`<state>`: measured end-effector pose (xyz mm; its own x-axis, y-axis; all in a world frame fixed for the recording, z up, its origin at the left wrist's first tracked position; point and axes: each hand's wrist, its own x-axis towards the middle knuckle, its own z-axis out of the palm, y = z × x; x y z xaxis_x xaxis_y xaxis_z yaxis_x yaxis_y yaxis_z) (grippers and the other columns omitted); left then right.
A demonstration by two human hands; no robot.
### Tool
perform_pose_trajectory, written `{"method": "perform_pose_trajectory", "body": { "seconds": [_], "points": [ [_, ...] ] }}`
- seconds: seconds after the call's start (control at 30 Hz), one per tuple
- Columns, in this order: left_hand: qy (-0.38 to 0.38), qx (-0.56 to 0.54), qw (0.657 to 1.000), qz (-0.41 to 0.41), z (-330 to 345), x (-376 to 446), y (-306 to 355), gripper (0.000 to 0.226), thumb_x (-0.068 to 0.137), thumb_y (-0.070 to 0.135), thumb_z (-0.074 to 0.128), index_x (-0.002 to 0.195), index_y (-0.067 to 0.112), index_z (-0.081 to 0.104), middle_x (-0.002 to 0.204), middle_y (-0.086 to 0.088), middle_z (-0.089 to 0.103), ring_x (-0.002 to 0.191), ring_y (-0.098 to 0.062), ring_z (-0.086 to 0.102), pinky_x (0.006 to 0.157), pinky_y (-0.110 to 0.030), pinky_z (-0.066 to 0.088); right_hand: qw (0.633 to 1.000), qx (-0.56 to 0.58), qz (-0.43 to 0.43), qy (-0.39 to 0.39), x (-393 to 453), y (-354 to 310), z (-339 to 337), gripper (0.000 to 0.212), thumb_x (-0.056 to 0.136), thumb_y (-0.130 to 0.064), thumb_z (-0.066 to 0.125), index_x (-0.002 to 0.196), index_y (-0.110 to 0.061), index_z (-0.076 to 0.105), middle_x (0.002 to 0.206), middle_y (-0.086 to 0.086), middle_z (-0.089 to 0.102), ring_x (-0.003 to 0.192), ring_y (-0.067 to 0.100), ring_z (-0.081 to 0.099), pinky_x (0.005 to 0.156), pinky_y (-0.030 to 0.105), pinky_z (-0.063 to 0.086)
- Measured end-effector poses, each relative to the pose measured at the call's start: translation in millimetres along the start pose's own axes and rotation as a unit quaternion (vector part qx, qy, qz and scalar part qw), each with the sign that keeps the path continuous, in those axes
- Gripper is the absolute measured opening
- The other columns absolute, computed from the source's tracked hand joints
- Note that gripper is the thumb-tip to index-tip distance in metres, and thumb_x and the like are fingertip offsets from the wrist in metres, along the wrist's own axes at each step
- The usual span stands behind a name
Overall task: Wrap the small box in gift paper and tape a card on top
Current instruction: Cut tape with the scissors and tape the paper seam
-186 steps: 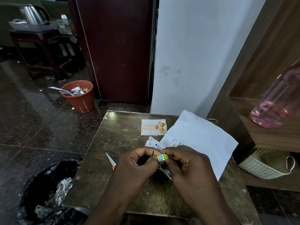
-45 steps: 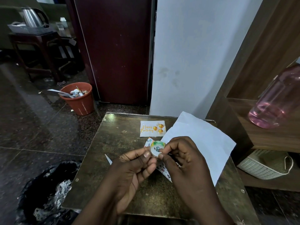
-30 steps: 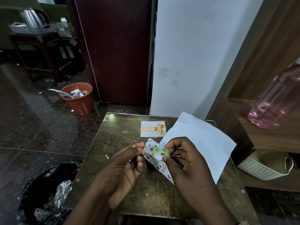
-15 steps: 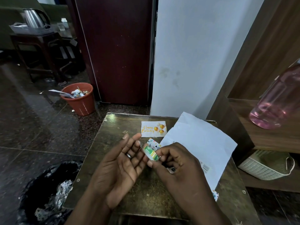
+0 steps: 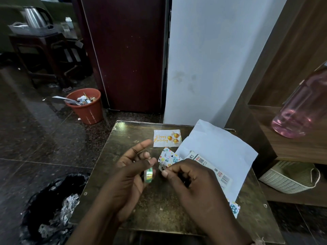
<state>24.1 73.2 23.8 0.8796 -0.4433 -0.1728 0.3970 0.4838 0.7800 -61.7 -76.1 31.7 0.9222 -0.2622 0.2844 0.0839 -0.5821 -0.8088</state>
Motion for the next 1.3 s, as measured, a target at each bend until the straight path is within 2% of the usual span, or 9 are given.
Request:
{"method": "perform_pose_trajectory", "body": {
  "seconds": [0.2, 0.33, 0.43, 0.53, 0.9, 0.97, 1.07, 1.17, 1.3],
  "points": [
    [-0.110, 0.045, 0.991, -0.054, -1, -4, 0, 0.060, 0.071, -0.005, 0.072, 0.129, 0.012, 0.070, 0.096, -0.009, 0.062, 0.086, -0.015, 0.065, 0.070, -0.027, 0.052, 0.997, 0.057, 0.042, 0.042, 1, -7, 0, 0.007, 0.094, -0.026, 0.071, 0.090, -0.031, 0.073, 0.088, -0.013, 0.072, 0.082, 0.011, 0.068, 0.070, 0.021, 0.052],
    [-0.138, 0.034, 0.988, -0.057, 3, -7, -2, 0.063, 0.073, -0.011, 0.066, 0.132, 0.009, 0.067, 0.109, -0.022, 0.063, 0.105, -0.028, 0.068, 0.069, -0.028, 0.057, 0.975, 0.185, 0.126, -0.013, 4, -16, -2, 0.006, 0.094, -0.024, 0.071, 0.098, -0.028, 0.073, 0.082, -0.005, 0.075, 0.066, 0.009, 0.072, 0.062, 0.026, 0.055],
    [-0.138, 0.036, 0.989, -0.045, 3, -7, -3, 0.067, 0.071, -0.012, 0.067, 0.135, 0.009, 0.065, 0.097, -0.015, 0.065, 0.105, -0.029, 0.070, 0.066, -0.027, 0.057, 0.956, 0.244, 0.160, -0.020, 6, -13, -2, 0.013, 0.090, -0.013, 0.076, 0.100, -0.021, 0.074, 0.083, 0.003, 0.074, 0.061, 0.010, 0.069, 0.053, 0.019, 0.049],
    [-0.140, 0.027, 0.989, -0.046, 3, -6, -4, 0.068, 0.071, -0.014, 0.067, 0.134, 0.010, 0.066, 0.092, -0.011, 0.064, 0.113, -0.031, 0.070, 0.067, -0.027, 0.057, 0.950, 0.263, 0.168, -0.011, 7, -8, 0, 0.023, 0.086, -0.006, 0.078, 0.102, -0.020, 0.072, 0.085, 0.006, 0.074, 0.061, 0.016, 0.065, 0.053, 0.023, 0.049],
    [-0.142, 0.043, 0.988, -0.036, 7, -8, -5, 0.065, 0.071, -0.013, 0.066, 0.132, 0.010, 0.068, 0.093, -0.010, 0.060, 0.081, -0.019, 0.070, 0.065, -0.029, 0.057, 0.954, 0.248, 0.166, -0.008, 8, -6, -2, 0.025, 0.083, -0.002, 0.079, 0.101, -0.018, 0.073, 0.082, 0.005, 0.075, 0.063, 0.015, 0.065, 0.054, 0.025, 0.052],
    [-0.143, 0.049, 0.988, -0.032, 6, -9, -6, 0.065, 0.072, -0.014, 0.067, 0.132, 0.011, 0.068, 0.096, -0.013, 0.059, 0.089, -0.025, 0.072, 0.068, -0.030, 0.057, 0.958, 0.237, 0.162, 0.000, 8, -6, -1, 0.023, 0.084, -0.004, 0.079, 0.098, -0.021, 0.073, 0.080, 0.004, 0.075, 0.063, 0.012, 0.065, 0.056, 0.026, 0.051],
    [-0.143, 0.068, 0.987, -0.029, 4, -8, -8, 0.066, 0.073, -0.014, 0.068, 0.134, 0.014, 0.067, 0.102, -0.018, 0.058, 0.117, -0.039, 0.068, 0.083, -0.031, 0.058, 0.963, 0.215, 0.164, 0.013, 7, -5, 1, 0.019, 0.085, -0.010, 0.080, 0.094, -0.025, 0.073, 0.078, 0.002, 0.074, 0.064, 0.010, 0.064, 0.061, 0.030, 0.051],
    [-0.142, 0.081, 0.986, -0.025, 4, -8, -9, 0.066, 0.073, -0.014, 0.069, 0.132, 0.015, 0.068, 0.101, -0.019, 0.059, 0.111, -0.034, 0.070, 0.084, -0.028, 0.056, 0.966, 0.200, 0.164, 0.011, 6, -5, 1, 0.016, 0.087, -0.012, 0.079, 0.092, -0.027, 0.074, 0.078, 0.001, 0.073, 0.064, 0.009, 0.064, 0.063, 0.029, 0.051],
    [-0.130, 0.109, 0.985, -0.032, 2, -8, -10, 0.067, 0.072, -0.011, 0.072, 0.131, 0.019, 0.069, 0.110, -0.026, 0.065, 0.124, -0.039, 0.064, 0.087, -0.026, 0.055, 0.982, 0.135, 0.134, 0.004, 3, -3, 3, 0.011, 0.091, -0.016, 0.075, 0.090, -0.026, 0.076, 0.076, -0.006, 0.074, 0.063, 0.006, 0.068, 0.061, 0.020, 0.049]
  ]
}}
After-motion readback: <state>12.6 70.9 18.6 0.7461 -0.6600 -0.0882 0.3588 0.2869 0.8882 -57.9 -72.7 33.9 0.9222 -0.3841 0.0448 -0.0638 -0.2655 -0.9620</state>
